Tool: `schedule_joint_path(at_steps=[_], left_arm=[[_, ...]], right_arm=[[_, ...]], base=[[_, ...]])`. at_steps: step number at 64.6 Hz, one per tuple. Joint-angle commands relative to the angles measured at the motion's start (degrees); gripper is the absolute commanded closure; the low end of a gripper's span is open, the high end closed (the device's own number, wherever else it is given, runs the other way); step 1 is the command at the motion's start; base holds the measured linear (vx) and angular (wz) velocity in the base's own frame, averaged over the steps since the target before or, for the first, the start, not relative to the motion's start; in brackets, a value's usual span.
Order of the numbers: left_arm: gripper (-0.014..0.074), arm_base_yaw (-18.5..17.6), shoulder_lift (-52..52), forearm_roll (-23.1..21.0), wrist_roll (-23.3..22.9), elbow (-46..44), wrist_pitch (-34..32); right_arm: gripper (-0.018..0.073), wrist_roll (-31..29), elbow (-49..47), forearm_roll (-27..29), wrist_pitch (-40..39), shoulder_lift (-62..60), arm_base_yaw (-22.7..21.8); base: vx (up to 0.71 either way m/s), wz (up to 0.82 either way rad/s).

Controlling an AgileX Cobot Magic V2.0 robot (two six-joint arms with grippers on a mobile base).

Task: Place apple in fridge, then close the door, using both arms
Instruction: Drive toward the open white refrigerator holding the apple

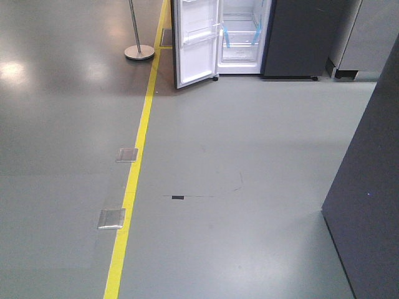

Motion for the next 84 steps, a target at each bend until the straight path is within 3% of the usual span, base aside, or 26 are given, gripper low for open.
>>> schedule_joint_path(at_steps=[1,84], left_arm=[[0.0601,-0.31,-0.81,0.17,-0.39,1.21,-3.69],[0.0601,-0.31,-0.81,0.17,-0.39,1.21,-3.69]], right_arm=[[0.0372,-0.12,-1.61,-0.01,-4.1,0.37,-0.14],[0.0372,-0.12,-1.61,-0.01,-4.1,0.37,-0.14]], base=[[0.15,-0.04],[0.15,0.01]])
